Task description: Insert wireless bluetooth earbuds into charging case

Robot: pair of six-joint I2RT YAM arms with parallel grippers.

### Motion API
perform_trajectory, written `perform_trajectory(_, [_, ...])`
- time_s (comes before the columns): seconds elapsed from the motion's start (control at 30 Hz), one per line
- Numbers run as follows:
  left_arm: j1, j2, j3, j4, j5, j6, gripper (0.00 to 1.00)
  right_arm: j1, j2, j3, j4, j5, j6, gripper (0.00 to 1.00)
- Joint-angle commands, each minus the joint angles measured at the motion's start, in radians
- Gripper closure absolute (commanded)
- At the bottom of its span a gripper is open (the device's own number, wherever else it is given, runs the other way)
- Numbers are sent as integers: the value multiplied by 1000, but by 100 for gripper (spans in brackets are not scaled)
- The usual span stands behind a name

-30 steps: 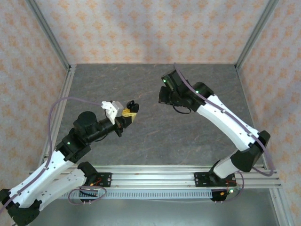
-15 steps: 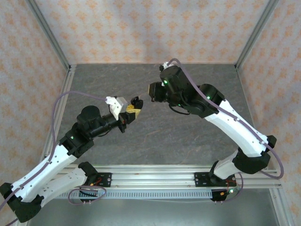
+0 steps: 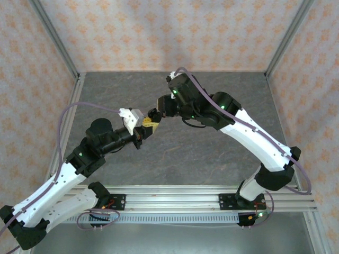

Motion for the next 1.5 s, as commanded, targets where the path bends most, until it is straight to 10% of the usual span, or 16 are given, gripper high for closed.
perform_trajectory(0.0, [2,-1,33,7,-3,12,100,11,3,31,-24,-27,-12,85])
perform_trajectory(1.07, [1,21,49,11,1,4,100,23,30,37,-108,-86,-11,84])
perform_trajectory(1.47, [1,21,48,14,3,-7,100,23,60,114,-171,-82,13,67])
